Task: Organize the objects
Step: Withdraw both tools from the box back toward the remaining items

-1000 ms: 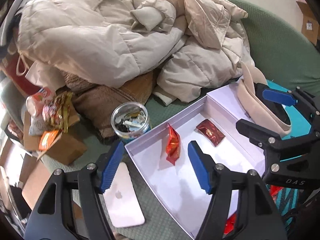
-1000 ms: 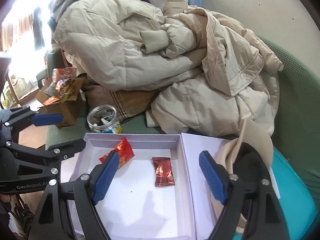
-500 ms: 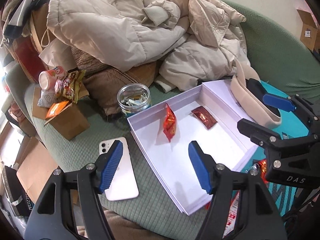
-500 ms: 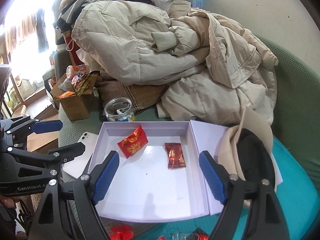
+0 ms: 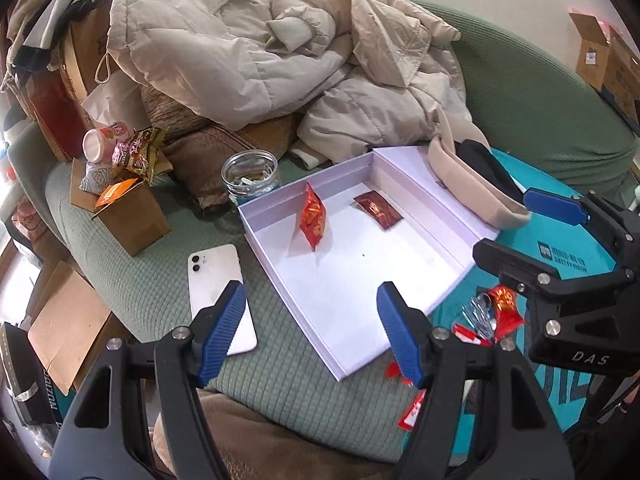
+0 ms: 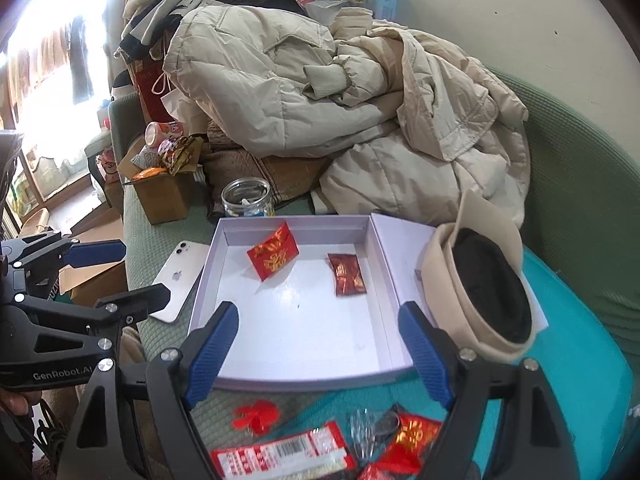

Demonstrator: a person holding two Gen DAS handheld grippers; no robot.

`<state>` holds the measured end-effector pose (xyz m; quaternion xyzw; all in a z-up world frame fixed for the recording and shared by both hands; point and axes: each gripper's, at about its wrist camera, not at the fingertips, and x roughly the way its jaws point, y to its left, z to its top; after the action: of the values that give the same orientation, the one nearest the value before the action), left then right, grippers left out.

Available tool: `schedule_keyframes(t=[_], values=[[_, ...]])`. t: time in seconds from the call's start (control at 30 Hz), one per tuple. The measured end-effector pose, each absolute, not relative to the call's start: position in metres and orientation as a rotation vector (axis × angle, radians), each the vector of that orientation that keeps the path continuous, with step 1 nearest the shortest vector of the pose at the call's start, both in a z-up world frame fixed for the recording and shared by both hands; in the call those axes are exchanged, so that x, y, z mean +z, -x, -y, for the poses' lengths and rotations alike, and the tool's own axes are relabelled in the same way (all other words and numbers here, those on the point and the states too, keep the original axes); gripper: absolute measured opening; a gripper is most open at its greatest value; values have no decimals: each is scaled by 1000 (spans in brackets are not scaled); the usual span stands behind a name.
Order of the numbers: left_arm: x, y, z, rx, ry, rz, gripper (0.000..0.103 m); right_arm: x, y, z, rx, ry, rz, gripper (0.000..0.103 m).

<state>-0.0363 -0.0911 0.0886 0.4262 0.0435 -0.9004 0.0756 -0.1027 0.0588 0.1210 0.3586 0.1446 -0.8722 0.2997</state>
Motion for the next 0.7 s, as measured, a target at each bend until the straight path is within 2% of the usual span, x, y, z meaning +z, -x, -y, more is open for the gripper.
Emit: schedule_keyframes(t=[0.7], values=[[73, 2, 59, -2727, -1343, -110, 67, 106, 59, -94, -2318, -1029, -372, 83]])
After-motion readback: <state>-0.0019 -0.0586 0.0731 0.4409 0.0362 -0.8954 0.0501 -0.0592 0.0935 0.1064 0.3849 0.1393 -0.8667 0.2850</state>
